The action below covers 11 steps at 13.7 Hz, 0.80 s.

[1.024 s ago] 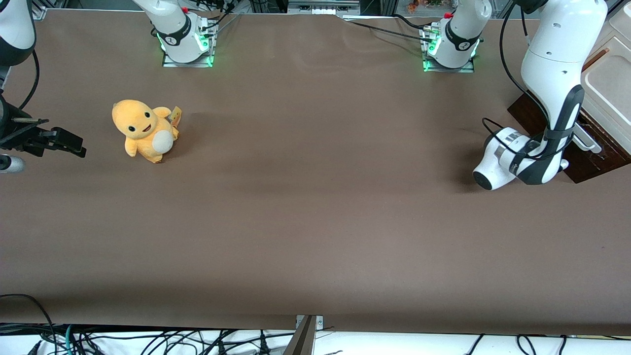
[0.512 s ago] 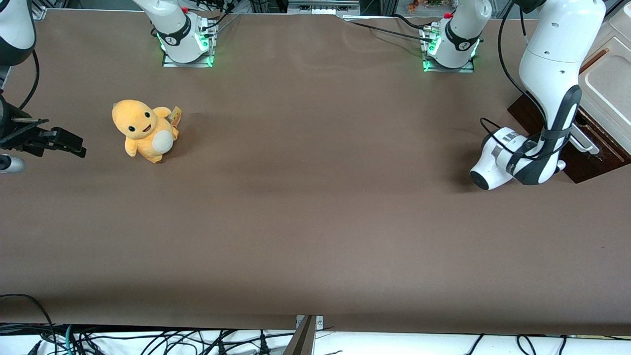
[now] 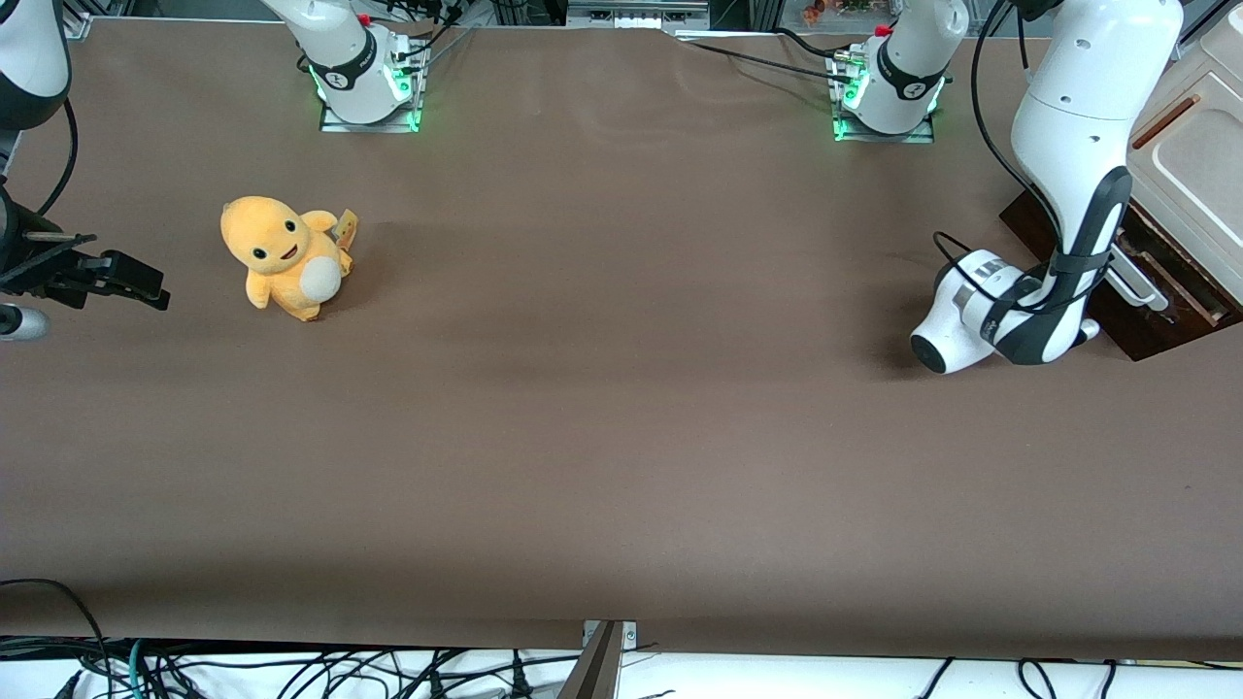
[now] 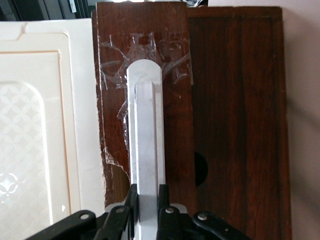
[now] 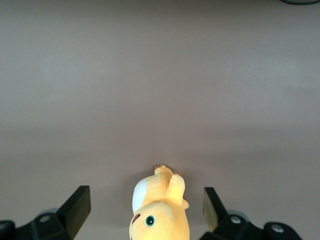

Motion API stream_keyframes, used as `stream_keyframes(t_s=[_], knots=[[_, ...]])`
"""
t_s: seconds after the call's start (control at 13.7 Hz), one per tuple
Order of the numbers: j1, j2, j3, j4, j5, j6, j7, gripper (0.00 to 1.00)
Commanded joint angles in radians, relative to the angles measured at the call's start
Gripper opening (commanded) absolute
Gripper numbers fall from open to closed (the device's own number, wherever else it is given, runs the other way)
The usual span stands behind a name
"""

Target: Open lower drawer with left arm only

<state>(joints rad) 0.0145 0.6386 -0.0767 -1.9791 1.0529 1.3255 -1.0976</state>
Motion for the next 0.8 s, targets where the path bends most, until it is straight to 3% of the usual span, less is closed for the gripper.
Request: stream_keyframes(t_s=[0.0,0.73], knots=[[-0.022,-0.019,-0.018,0.014,-0.022,-0.043,0.025,0.06],[-0.087,-0.011,-0.020,0.068,-0.062,-0.080,0.038,0.06]])
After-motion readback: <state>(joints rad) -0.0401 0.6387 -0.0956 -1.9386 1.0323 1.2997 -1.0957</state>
